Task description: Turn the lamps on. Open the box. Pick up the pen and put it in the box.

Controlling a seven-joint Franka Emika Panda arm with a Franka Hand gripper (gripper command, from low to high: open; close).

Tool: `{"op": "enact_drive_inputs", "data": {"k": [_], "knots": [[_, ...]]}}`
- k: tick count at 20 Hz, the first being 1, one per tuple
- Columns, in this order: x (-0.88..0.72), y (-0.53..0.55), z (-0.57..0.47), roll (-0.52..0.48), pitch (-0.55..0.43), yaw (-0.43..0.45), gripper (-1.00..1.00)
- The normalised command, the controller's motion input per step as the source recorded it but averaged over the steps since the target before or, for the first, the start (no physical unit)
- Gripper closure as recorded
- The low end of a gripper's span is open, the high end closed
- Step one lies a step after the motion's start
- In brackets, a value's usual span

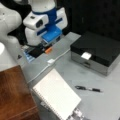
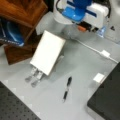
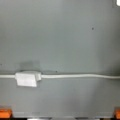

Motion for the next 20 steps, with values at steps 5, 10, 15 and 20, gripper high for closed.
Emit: {"op": "enact_drive_inputs", "data": {"k": [5,10,15,20], "knots": [[-0.13,0.04,0.0,-0.092,-0.021,0.187,-1.0],[-0.34,0.13,-0.06,-0.075,-0.028,0.135,-1.0],[-0.47,0.2,-0.25,0.041,-0.125,0.09,-1.0],[-0.59,0.29,-0.35,0.129,-0.137,0.03,-1.0]]}}
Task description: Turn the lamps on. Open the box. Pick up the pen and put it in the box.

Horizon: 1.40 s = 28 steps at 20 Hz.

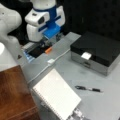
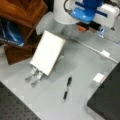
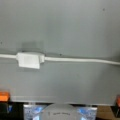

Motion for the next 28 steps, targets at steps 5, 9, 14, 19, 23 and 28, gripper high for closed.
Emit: {"op": "enact_drive_inputs", "data": {"k": [5,9,14,19,23,28], "knots": [[-0.59,0.25,-0.32,0.2,-0.17,0.0,-1.0],[-0.64,0.13,-0.28,0.164,-0.162,0.026,-1.0],[-0.6,0.08,-0.29,0.092,-0.187,0.074,-1.0],[-0.49,0.12,-0.42,0.018,-0.2,0.06,-1.0],[-0.29,0.16,-0.26,0.033,-0.126,-0.027,-1.0],[-0.02,0.12,-0.03,0.051,-0.104,-0.058,-1.0]]}}
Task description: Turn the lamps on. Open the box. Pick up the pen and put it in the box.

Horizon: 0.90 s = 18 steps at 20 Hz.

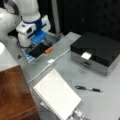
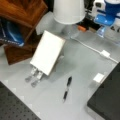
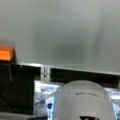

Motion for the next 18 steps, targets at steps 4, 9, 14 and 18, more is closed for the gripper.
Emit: {"op": "enact_drive_inputs", "data": {"k": [4,9,14,18], "knots": [[0.12,0.04,-0.02,0.076,-0.071,-0.055,1.0],[0.15,0.03,-0.09,0.077,-0.024,-0.051,1.0],[0.12,0.0,-0.16,0.039,0.006,-0.036,1.0],[0.03,-0.01,-0.21,-0.023,0.037,0.007,1.0]]}}
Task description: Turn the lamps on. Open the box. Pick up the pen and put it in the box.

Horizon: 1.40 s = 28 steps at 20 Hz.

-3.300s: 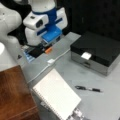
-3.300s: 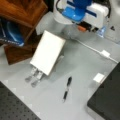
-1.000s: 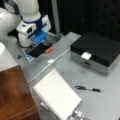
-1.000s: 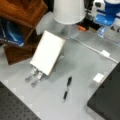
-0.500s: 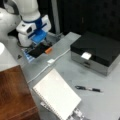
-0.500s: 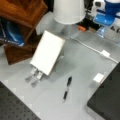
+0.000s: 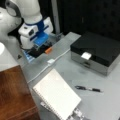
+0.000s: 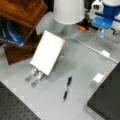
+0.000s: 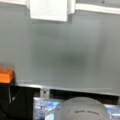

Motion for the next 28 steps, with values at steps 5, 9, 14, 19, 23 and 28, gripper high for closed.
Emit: {"op": "enact_drive_inputs", "data": {"k": [5,9,14,19,23,28], "knots": [[-0.02,0.01,-0.29,-0.05,-0.011,0.016,1.0],[-0.11,0.03,-0.44,-0.065,-0.075,0.008,1.0],[-0.32,0.05,-0.49,-0.079,-0.152,0.026,1.0],[-0.5,0.06,-0.42,-0.088,-0.266,0.026,1.0],[-0.51,0.03,-0.42,-0.07,-0.384,0.007,1.0],[-0.5,-0.05,-0.42,-0.042,-0.448,0.009,1.0]]}}
